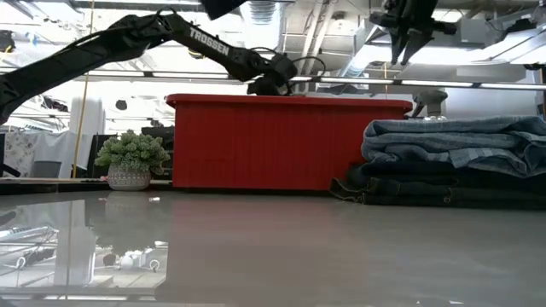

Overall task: Fold Laundry from Bin
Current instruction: Fold the blue pants

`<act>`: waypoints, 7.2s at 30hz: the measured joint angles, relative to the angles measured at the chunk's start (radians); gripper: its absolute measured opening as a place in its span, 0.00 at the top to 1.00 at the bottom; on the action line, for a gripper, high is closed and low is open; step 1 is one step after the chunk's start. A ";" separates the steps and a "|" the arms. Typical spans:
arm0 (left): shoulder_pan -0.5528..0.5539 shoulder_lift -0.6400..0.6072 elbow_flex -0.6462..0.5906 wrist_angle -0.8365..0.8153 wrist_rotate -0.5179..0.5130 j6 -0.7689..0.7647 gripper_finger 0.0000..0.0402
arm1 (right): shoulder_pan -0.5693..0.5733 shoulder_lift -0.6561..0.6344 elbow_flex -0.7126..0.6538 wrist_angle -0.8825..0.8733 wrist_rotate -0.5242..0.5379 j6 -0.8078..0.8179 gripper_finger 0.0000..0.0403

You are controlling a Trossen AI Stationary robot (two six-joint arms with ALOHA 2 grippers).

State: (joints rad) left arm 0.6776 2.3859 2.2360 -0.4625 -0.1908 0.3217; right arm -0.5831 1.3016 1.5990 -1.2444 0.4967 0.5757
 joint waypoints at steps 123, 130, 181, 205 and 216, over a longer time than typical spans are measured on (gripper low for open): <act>0.137 -0.762 0.117 -0.335 0.089 0.009 0.45 | 0.279 0.255 0.757 1.049 -1.586 -0.495 0.93; 0.019 -0.930 0.118 -0.473 0.183 -0.137 0.45 | 0.489 0.477 0.751 1.265 -1.503 -0.380 0.93; -0.371 -1.135 -0.229 -1.106 0.054 -0.658 0.45 | 0.633 0.947 0.755 0.366 -1.305 -0.489 0.77; -0.500 -1.144 -0.588 -0.754 0.181 -0.777 0.45 | 0.569 0.622 0.745 -0.325 -0.788 -0.787 0.43; -0.576 -1.147 -1.030 -0.300 0.119 -0.916 0.45 | 0.641 0.458 0.746 -0.326 -0.732 -0.662 0.34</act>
State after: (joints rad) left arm 0.1015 1.2385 1.2063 -0.7629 -0.0714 -0.5945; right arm 0.0575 1.7594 2.3447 -1.5700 -0.2355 -0.0865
